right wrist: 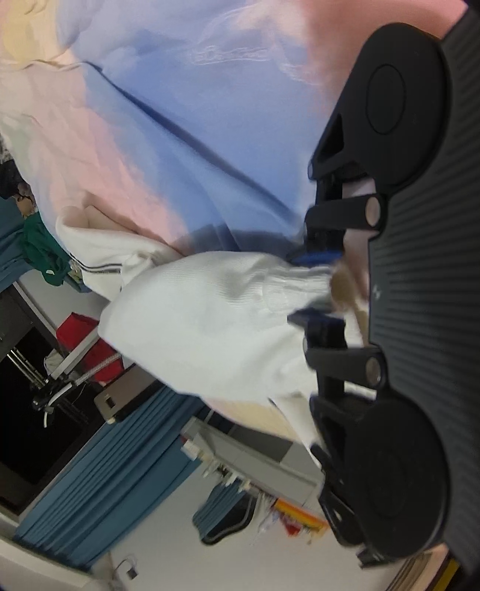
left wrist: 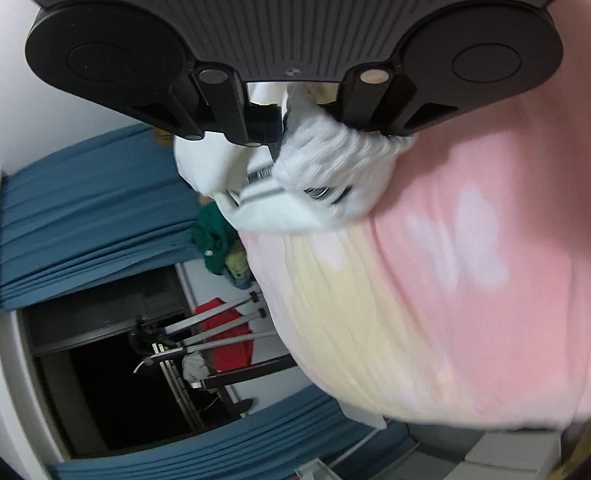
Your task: Fold clothes
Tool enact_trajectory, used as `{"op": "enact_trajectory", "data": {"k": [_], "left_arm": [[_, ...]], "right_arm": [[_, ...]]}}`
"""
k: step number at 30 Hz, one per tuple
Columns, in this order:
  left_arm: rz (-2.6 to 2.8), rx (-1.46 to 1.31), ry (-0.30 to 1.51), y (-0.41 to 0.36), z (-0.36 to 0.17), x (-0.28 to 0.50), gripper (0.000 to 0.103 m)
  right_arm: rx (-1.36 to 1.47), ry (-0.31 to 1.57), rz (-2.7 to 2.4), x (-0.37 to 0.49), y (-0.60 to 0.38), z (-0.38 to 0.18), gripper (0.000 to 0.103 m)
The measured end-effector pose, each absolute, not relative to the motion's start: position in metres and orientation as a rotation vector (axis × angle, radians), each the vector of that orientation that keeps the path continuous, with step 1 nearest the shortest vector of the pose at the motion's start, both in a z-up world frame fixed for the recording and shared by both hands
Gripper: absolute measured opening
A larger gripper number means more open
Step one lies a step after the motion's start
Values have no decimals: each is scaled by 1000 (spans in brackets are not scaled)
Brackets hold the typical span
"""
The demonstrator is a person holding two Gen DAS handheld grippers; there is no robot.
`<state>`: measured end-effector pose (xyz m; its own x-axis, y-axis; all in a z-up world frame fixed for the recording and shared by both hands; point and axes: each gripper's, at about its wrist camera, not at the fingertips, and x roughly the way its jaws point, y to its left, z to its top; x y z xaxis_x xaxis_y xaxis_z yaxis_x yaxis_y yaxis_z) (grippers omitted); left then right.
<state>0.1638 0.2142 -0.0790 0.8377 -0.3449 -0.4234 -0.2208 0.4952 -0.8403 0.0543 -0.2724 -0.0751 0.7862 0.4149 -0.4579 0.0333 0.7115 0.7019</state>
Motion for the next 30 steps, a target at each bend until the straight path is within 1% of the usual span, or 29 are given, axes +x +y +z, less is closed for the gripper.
{"op": "enact_trajectory", "data": {"k": [4,8,12,15,18,20,23,25,26,27,28,29,30], "left_arm": [[-133,-899,562,229,-18,190,8],[-104,-766,483,263,51,216,8],[5,-622,486,298,92,253,9],[112,-529,551,318,88,294,9],[191,-495,632,331,58,327,9],[231,-475,677,336,37,345,9],[244,-446,697,332,13,354,9],[231,-443,707,333,8,350,11],[227,-432,705,333,8,342,13],[224,-423,703,336,5,321,21],[223,-417,705,337,3,305,30],[227,-417,713,336,4,296,35],[230,-416,722,335,5,287,43]], "right_arm": [[864,663,293,44,-249,-69,18],[945,635,415,42,-195,-58,18],[986,641,570,66,-128,-50,19],[959,711,634,95,-85,-59,19],[886,793,643,124,-56,-69,19],[857,809,638,136,-53,-73,19],[833,832,638,151,-50,-78,20],[835,851,669,153,-55,-77,23],[812,854,684,153,-59,-72,29],[785,857,697,153,-62,-68,32],[757,853,694,152,-67,-63,42],[728,848,688,150,-72,-58,49],[699,842,682,148,-77,-53,65]]}}
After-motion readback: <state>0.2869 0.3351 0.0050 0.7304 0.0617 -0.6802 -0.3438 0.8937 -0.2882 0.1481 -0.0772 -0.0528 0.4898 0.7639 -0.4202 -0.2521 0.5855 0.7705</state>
